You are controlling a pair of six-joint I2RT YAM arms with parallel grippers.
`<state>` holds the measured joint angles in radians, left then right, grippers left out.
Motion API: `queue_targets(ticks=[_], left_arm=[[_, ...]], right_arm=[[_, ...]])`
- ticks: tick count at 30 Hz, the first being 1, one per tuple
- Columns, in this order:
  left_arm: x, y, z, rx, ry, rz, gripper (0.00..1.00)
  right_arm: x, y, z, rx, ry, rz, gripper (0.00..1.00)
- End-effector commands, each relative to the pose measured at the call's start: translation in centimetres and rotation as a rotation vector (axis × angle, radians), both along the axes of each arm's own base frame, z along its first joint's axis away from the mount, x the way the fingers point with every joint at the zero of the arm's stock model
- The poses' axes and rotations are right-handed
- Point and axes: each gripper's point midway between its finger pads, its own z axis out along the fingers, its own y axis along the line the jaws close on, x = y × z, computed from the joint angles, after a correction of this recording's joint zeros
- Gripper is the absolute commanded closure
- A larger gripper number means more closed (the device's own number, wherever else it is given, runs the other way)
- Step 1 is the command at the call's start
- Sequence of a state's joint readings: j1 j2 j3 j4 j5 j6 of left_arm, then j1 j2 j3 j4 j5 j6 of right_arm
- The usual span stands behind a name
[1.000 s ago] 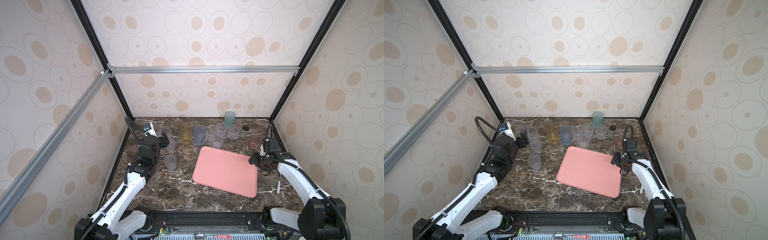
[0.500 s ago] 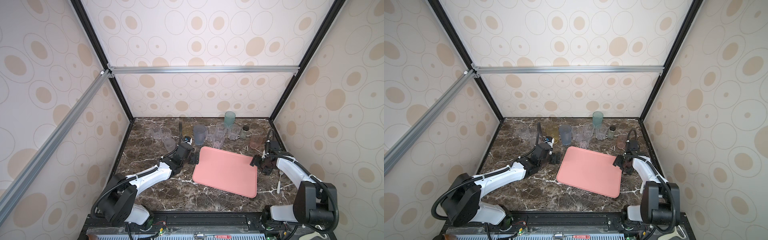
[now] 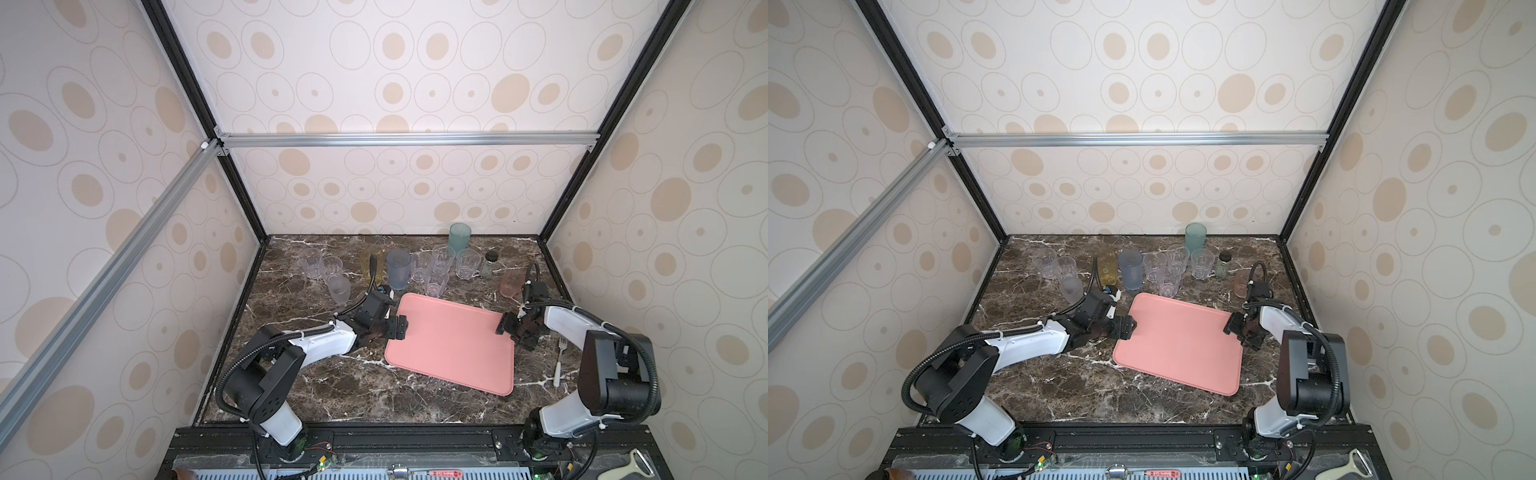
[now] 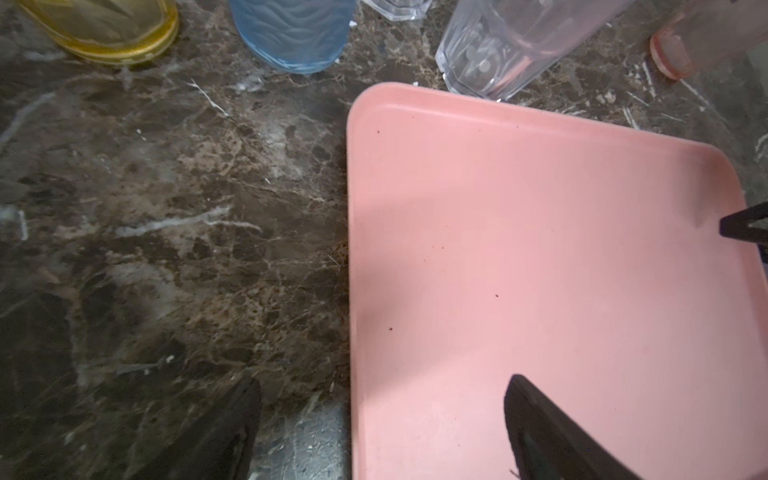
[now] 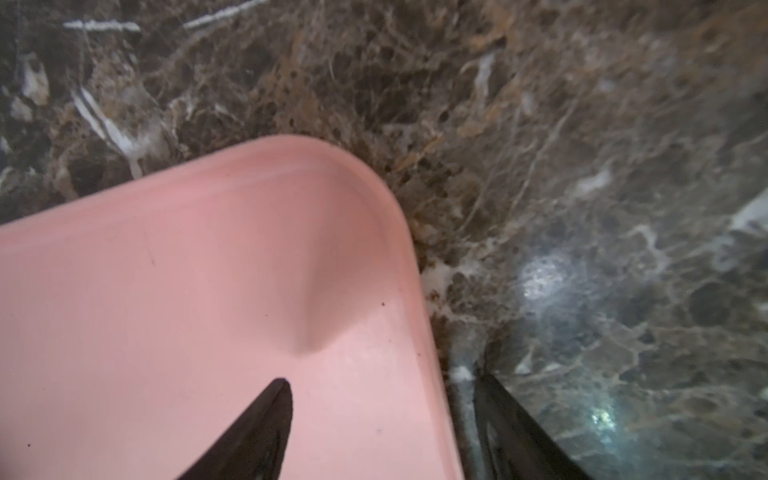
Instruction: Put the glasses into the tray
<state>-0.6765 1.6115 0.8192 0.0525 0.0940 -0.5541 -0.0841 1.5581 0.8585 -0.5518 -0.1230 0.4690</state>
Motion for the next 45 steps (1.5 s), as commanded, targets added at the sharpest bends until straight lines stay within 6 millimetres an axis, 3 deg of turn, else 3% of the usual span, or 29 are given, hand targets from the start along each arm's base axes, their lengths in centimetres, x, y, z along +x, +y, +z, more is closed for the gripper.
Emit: queue_targets(ticks=[1, 6, 11, 16, 22, 29, 36, 40, 43, 45], left_arm=[[-1.4, -0.7, -1.0, -0.038, 0.058, -0.016, 0.09], [-3.9, -0.8, -2.1, -0.028, 0.117, -0.053, 0.09], [-6.3, -0.3, -2.1, -0.033, 0.143, -0.063, 0.10], [-8.4, 0.5, -3.8, -0.019, 0.195, -0.058, 0.10], [-9.5, -0.8, -3.0, -0.060, 0.187, -0.074, 0.10], [-10.0, 0.0, -2.6, -0.014, 0.167, -0.060, 0.10], [-9.6, 0.6, -1.8, 0.024, 0.130, -0.056, 0.10], [-8.5, 2.9, 0.1, 0.152, 0.072, 0.001, 0.06], [-6.8, 4.5, 3.3, 0.235, -0.042, 0.042, 0.04], [-5.5, 4.3, 5.8, 0.225, -0.137, 0.049, 0.03]], right_arm=[[1.0, 0.6, 0.5, -0.021, -0.015, 0.050, 0.28], [2.0, 1.4, 0.9, -0.066, -0.020, 0.100, 0.29], [3.2, 2.6, 1.0, -0.109, -0.015, 0.163, 0.29], [4.7, 3.2, 1.1, -0.117, -0.024, 0.175, 0.29], [5.7, 4.9, 0.8, -0.131, -0.011, 0.232, 0.29], [4.7, 6.1, 0.4, -0.116, 0.003, 0.238, 0.30], [2.8, 5.6, 0.7, -0.124, 0.010, 0.235, 0.28], [3.4, 5.1, 3.9, -0.162, -0.021, 0.251, 0.22], [4.5, 4.7, 7.8, -0.191, -0.087, 0.235, 0.22], [5.5, 5.3, 9.9, -0.173, -0.134, 0.220, 0.22]])
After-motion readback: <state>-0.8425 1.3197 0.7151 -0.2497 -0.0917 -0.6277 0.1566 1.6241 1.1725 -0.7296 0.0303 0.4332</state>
